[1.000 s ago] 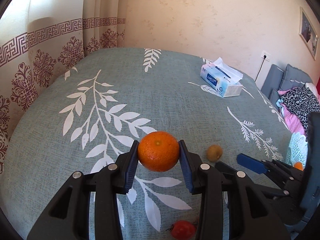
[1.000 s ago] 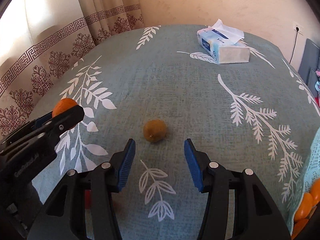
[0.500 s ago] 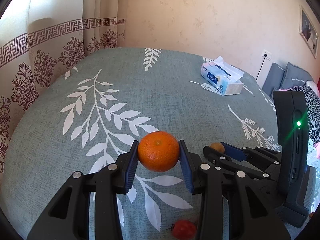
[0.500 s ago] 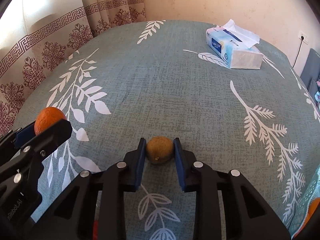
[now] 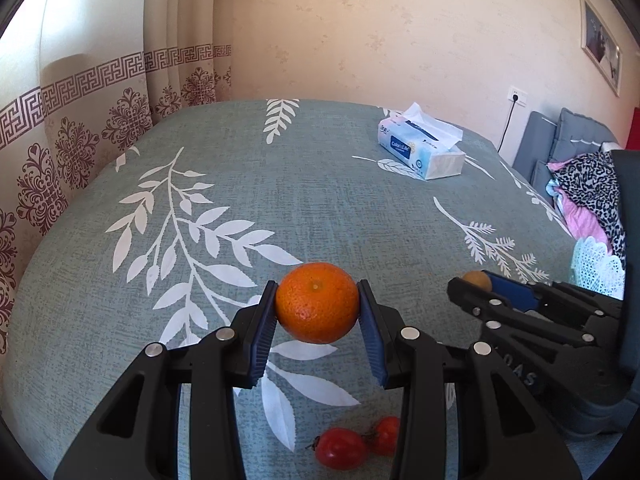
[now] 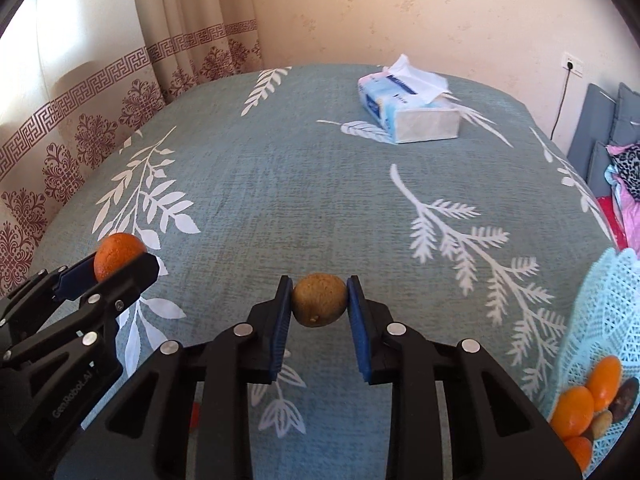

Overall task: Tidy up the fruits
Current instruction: 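Carry the orange and brown fruit over the basket with both tools, then open right tool over the basket while left tool releases the orange inside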

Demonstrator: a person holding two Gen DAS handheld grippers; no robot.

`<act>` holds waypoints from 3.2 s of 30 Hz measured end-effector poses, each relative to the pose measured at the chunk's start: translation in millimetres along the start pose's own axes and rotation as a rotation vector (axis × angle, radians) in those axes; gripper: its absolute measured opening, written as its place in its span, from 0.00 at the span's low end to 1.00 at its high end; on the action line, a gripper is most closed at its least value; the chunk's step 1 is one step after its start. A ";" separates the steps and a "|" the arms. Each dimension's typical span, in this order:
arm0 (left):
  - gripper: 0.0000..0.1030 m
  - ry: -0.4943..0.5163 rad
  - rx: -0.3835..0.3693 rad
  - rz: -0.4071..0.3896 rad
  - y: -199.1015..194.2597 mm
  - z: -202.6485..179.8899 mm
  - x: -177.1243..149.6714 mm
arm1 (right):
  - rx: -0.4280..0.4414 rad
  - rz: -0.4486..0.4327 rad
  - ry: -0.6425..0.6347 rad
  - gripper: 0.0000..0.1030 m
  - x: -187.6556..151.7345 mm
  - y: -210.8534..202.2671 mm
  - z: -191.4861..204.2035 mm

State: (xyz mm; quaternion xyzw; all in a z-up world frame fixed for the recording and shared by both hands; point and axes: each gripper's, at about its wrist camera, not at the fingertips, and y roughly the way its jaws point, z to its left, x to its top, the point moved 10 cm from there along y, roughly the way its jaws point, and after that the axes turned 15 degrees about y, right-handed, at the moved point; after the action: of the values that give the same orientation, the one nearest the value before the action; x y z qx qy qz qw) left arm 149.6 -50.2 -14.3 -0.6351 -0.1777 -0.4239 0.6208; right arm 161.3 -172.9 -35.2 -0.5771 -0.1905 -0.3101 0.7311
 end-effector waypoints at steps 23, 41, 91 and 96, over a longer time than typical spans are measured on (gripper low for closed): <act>0.38 0.093 -0.048 -0.021 -11.0 -42.1 -1.1 | -0.085 -0.118 0.123 0.28 3.7 -72.5 -70.3; 0.38 0.163 -0.076 -0.024 -22.0 -77.9 -3.9 | -0.161 -0.168 0.231 0.28 -4.5 -108.9 -138.0; 0.66 0.269 -0.399 -0.025 -23.5 -256.4 53.7 | -0.294 -0.331 0.322 0.54 -14.3 -166.0 -237.0; 0.66 0.246 -0.375 -0.018 -21.6 -241.2 52.5 | -0.293 -0.331 0.316 0.54 -14.0 -165.4 -233.8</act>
State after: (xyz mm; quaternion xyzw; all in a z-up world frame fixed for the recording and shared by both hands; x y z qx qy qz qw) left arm 87.0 -288.9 7.9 -0.6813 -0.0243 -0.5295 0.5048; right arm 21.1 -418.0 14.8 -0.5824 -0.1188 -0.5356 0.5998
